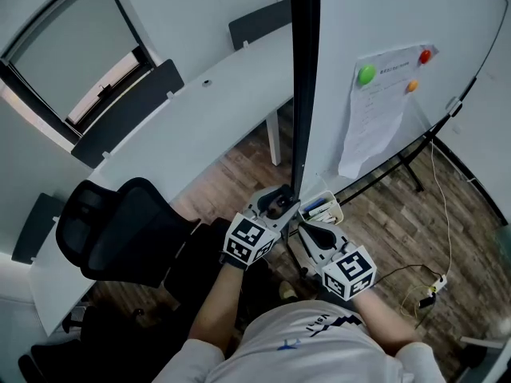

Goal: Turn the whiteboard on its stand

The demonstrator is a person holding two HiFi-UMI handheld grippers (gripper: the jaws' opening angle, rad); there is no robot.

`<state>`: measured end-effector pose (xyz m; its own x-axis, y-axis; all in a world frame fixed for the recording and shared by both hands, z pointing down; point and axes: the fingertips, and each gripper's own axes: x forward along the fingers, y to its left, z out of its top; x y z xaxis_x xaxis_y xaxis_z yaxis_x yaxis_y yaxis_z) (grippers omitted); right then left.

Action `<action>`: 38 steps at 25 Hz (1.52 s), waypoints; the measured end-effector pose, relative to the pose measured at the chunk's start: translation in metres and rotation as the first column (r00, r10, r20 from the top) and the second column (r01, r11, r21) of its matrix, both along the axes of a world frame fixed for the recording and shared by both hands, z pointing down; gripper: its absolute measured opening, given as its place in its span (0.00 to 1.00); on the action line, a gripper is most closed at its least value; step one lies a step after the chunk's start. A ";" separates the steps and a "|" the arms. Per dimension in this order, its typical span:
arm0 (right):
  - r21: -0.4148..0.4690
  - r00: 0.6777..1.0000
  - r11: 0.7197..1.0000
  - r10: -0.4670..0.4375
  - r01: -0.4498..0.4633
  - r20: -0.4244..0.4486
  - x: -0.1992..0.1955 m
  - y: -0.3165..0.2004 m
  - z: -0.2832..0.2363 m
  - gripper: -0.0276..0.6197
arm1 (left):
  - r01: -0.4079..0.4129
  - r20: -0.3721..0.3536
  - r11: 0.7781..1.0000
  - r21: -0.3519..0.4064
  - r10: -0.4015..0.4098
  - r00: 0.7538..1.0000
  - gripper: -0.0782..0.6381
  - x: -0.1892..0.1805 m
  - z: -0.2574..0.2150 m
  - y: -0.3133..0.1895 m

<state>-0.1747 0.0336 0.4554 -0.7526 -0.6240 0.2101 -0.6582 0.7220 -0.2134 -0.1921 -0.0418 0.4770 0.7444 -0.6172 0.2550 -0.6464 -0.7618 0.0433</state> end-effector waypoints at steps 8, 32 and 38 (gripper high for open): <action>0.007 1.000 1.000 -0.011 0.011 0.011 -0.008 0.001 -0.006 0.06 | 0.073 -0.122 0.997 0.006 -0.071 0.990 0.28 -0.035 -0.032 0.027; 0.049 0.998 0.999 -0.002 -0.001 0.060 -0.013 -0.007 -0.058 0.06 | 0.246 -0.223 0.969 -0.033 -0.247 0.943 0.13 -0.024 -0.088 0.054; 0.057 0.998 0.998 0.000 -0.004 0.061 -0.013 -0.007 -0.058 0.06 | 0.237 -0.234 0.971 -0.042 -0.240 0.942 0.13 -0.021 -0.085 0.057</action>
